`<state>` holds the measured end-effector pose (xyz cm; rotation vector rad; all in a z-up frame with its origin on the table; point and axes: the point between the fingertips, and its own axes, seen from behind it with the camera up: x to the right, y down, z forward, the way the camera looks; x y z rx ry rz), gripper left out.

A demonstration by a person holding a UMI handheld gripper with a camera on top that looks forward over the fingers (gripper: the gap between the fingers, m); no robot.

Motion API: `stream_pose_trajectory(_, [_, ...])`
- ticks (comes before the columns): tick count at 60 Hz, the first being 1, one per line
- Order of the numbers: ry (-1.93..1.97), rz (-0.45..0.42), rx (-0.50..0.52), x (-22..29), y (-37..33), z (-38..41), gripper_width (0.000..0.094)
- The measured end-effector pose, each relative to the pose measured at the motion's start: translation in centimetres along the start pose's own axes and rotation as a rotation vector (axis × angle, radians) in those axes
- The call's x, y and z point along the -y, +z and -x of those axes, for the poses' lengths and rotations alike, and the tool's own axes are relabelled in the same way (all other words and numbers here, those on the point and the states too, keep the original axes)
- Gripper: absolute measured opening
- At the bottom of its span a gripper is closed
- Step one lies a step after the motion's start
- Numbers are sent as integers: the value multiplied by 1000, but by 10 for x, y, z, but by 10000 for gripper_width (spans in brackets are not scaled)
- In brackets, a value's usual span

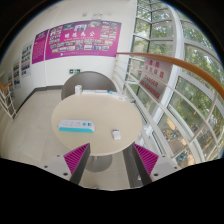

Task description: Unplug charger

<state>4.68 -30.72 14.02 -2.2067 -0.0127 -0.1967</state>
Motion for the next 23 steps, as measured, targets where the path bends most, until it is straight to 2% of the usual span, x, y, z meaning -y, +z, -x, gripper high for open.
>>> stream_pose_trajectory(23, [8, -29, 3, -7, -64, 8, 853])
